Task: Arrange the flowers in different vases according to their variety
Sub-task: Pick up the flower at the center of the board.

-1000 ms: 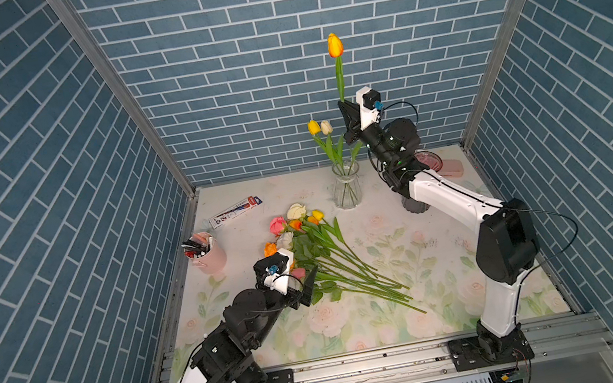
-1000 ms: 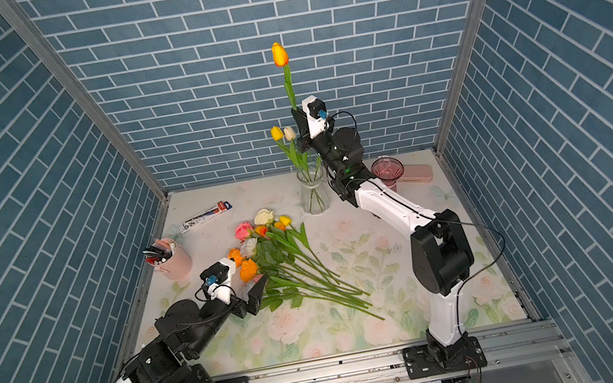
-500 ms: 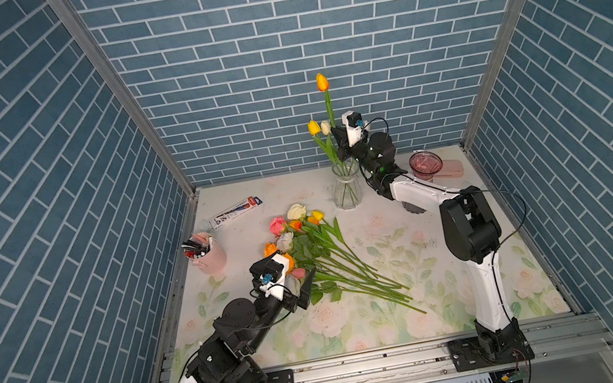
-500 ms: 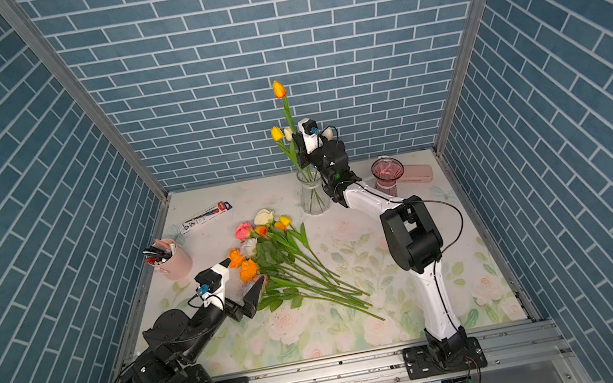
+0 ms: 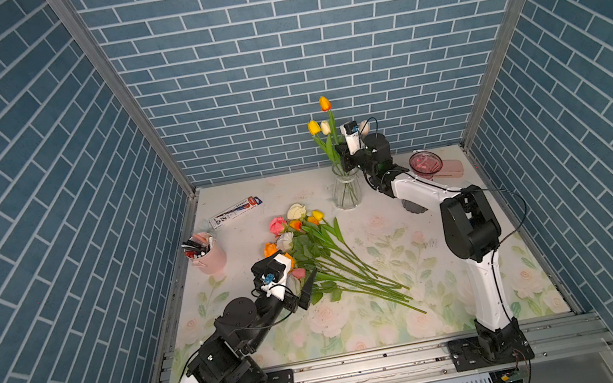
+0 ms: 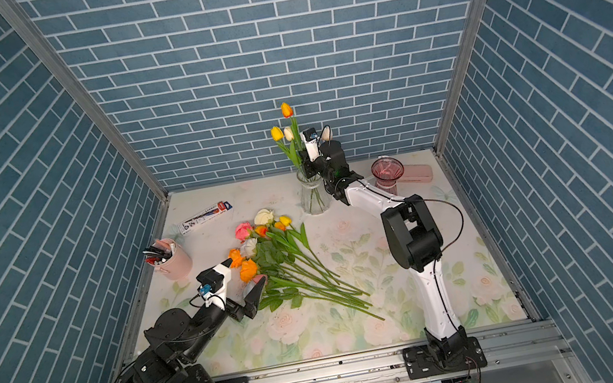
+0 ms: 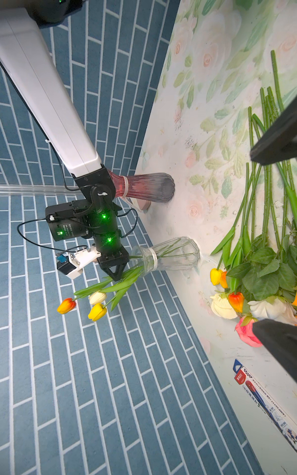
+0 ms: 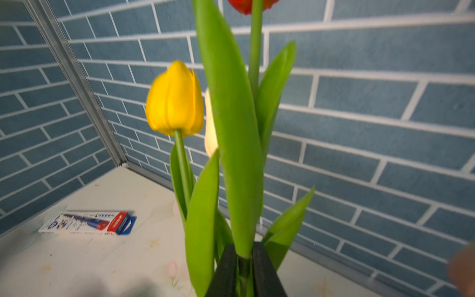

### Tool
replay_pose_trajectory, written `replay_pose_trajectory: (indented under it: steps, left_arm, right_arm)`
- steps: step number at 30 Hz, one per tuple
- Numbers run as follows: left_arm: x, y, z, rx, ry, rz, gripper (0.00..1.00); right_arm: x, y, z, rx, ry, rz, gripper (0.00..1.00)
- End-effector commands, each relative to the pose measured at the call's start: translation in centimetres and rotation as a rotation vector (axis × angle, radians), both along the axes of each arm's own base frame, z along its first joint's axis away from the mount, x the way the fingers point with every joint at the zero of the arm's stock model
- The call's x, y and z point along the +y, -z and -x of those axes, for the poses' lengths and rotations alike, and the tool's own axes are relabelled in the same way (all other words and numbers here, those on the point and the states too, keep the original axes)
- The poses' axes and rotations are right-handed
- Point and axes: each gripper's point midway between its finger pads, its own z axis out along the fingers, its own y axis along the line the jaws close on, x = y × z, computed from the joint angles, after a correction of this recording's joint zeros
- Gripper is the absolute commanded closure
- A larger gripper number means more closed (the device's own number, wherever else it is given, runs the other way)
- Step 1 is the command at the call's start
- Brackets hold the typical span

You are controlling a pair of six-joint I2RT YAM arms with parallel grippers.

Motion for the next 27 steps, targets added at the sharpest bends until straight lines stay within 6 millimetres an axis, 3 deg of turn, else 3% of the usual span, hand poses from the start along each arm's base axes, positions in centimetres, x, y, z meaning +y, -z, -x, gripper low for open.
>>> replay_pose_trajectory:
  steps: [1, 9, 13, 18, 22, 24, 27]
  left_arm:
    - [-0.3, -0.5, 0.2, -0.008, 0.016, 0.001, 0.0]
    - [-0.3, -0.7, 0.2, -0.009, 0.019, 0.007, 0.0]
    - [-0.1, -0.8, 0.3, -0.009, 0.014, 0.013, 0.0]
    - [0.1, -0.9, 0.2, -0.006, 0.003, 0.022, 0.0]
    - [0.2, -0.9, 0.1, -0.004, -0.006, 0.021, 0.0]
    - [0.2, -0.9, 0.1, -0.003, -0.008, 0.021, 0.0]
    - [0.3, -0.9, 0.0, -0.002, -0.012, 0.019, 0.0]
  right_arm:
    - [-1.3, -3.9, 2.1, 0.021, 0.004, 0.058, 0.82]
    - [-2.9, -5.4, 6.4, 0.104, -0.042, 0.161, 0.8]
    - [-3.4, -4.2, 9.6, 0.205, -0.11, 0.227, 0.8]
    - [-3.1, 0.1, 15.3, 0.351, -0.18, 0.279, 0.79]
    - [-1.3, 5.6, 19.9, 0.49, -0.248, 0.341, 0.77]
    - [-0.9, 8.8, 21.1, 0.556, -0.253, 0.385, 0.77]
    - [-0.5, 12.6, 21.4, 0.637, -0.229, 0.416, 0.75]
